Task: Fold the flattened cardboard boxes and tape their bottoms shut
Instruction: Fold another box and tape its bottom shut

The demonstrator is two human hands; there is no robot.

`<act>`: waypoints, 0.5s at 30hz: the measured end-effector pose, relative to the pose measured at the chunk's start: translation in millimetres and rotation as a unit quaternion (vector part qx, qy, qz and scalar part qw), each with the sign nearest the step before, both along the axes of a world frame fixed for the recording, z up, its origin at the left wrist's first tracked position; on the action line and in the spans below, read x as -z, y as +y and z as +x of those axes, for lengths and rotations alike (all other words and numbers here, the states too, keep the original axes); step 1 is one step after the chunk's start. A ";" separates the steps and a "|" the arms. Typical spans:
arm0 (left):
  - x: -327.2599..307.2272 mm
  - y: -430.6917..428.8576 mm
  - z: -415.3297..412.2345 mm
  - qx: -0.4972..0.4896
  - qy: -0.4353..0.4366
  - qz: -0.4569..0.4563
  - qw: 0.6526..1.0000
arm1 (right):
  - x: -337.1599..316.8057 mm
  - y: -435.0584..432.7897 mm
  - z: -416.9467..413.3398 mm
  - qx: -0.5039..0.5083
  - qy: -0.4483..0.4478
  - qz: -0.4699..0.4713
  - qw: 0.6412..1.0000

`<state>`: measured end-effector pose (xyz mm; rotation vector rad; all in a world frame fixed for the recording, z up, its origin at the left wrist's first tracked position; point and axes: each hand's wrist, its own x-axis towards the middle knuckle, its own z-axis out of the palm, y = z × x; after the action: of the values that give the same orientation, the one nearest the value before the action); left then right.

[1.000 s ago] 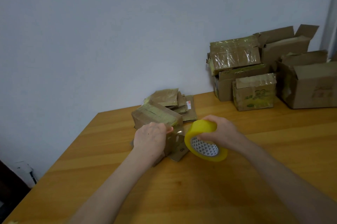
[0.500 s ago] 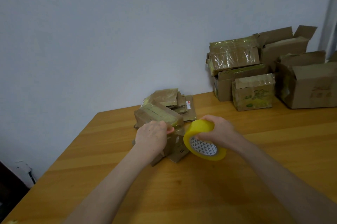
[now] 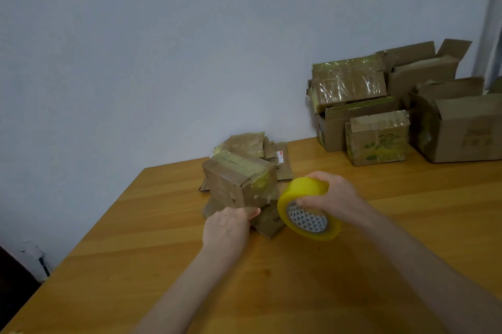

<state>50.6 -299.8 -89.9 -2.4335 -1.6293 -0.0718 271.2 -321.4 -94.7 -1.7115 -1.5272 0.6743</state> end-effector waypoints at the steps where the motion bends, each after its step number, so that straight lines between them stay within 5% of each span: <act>1: 5.0 1.2 -0.5 0.013 -0.028 0.016 0.999 | -0.1 -0.1 1.2 -0.001 0.013 -0.001 1.000; 4: 17.5 2.0 9.4 0.037 -0.074 0.005 0.997 | -1.6 -2.5 3.8 0.011 0.069 -0.006 0.998; 8: 39.3 2.4 28.4 0.042 -0.032 -0.079 0.995 | 3.5 -8.7 12.3 0.027 0.160 0.000 0.987; 15: 24.8 8.1 45.5 0.071 0.008 0.025 0.997 | 5.0 -12.4 34.4 0.066 0.205 0.039 0.976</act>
<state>96.1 -291.7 -114.7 -2.5020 -1.4286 -0.1148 305.6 -333.8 -99.8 -1.4860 -1.1276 0.8262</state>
